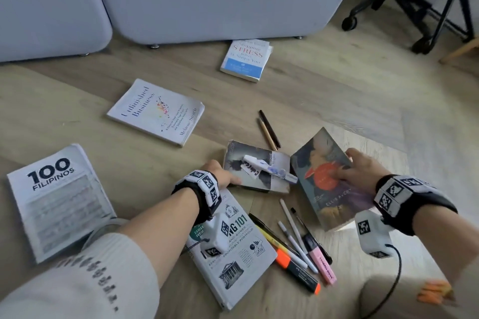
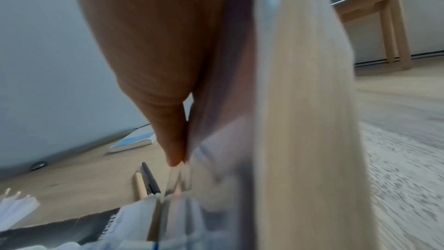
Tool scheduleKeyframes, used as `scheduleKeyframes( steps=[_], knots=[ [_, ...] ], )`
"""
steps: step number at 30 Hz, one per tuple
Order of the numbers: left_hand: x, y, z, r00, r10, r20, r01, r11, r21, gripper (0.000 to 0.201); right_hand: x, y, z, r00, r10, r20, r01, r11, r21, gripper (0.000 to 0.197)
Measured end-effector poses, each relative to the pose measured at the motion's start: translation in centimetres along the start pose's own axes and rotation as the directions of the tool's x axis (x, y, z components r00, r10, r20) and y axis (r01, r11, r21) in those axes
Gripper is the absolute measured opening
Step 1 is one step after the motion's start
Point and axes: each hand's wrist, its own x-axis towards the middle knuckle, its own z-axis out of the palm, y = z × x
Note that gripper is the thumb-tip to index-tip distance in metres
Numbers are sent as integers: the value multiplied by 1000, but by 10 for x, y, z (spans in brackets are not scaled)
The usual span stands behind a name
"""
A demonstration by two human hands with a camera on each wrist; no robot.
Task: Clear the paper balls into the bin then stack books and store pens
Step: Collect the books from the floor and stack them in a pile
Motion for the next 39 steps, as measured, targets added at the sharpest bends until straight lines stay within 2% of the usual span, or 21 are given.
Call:
scheduleKeyframes(
  steps=[2, 4, 6, 9, 11, 14, 17, 21, 23, 26, 29, 32, 35, 36, 37, 39],
  knots=[
    [-3, 6, -1, 1000, 25, 3, -25, 997, -72, 78, 0, 0, -4, 999, 23, -29, -22, 1000, 3, 37],
    [-4, 17, -5, 993, 113, -17, -115, 985, -132, 78, 0, 0, -11, 995, 57, -80, -56, 998, 15, 42],
    [-8, 29, -13, 974, 220, -57, -227, 955, -188, 64, 0, 0, -17, 984, 74, -163, -71, 997, 27, 44],
    [-15, 48, -27, 921, 366, -137, -391, 862, -323, 47, 0, -7, -23, 945, 76, -317, -55, 996, 77, 43],
    [-19, 60, -38, 872, 437, -219, -488, 800, -349, 44, 1, -15, -23, 925, 84, -369, 13, 968, 252, 43],
    [-23, 67, -58, 809, 481, -337, -577, 759, -303, 39, 6, -32, -23, 919, 93, -384, 117, 864, 490, 35],
    [-28, 58, -78, 795, 442, -416, -594, 705, -386, 30, 4, -68, -23, 949, 9, -315, 214, 714, 666, 28],
    [-37, 31, -102, 845, 246, -474, -508, 643, -573, 38, -5, -120, -11, 969, -136, -206, 247, 540, 804, 35],
    [-47, 18, -118, 852, 169, -496, -491, 586, -644, 39, -11, -145, 2, 969, -202, -143, 226, 489, 843, 34],
    [-66, -1, -143, 821, 119, -558, -529, 524, -667, 24, -23, -179, 31, 961, -276, -25, 145, 424, 894, 25],
    [-83, -21, -158, 820, 94, -564, -521, 528, -671, 24, -38, -204, 59, 928, -356, 106, 41, 382, 923, 19],
    [-97, -51, -160, 812, 33, -582, -500, 554, -666, 34, -58, -231, 77, 869, -457, 193, -33, 334, 942, 31],
    [-106, -75, -156, 805, -12, -593, -474, 588, -656, 40, -82, -256, 85, 816, -518, 255, -117, 283, 952, 32],
    [-109, -78, -152, 816, -23, -577, -452, 597, -663, 48, -88, -261, 88, 809, -519, 276, -154, 266, 952, 33],
    [-110, -80, -147, 847, -49, -529, -401, 595, -697, 64, -92, -265, 92, 798, -530, 286, -165, 264, 950, 34],
    [-113, -85, -134, 917, -115, -382, -264, 545, -796, 100, -101, -272, 101, 776, -558, 295, -109, 341, 934, 37]
  ],
)
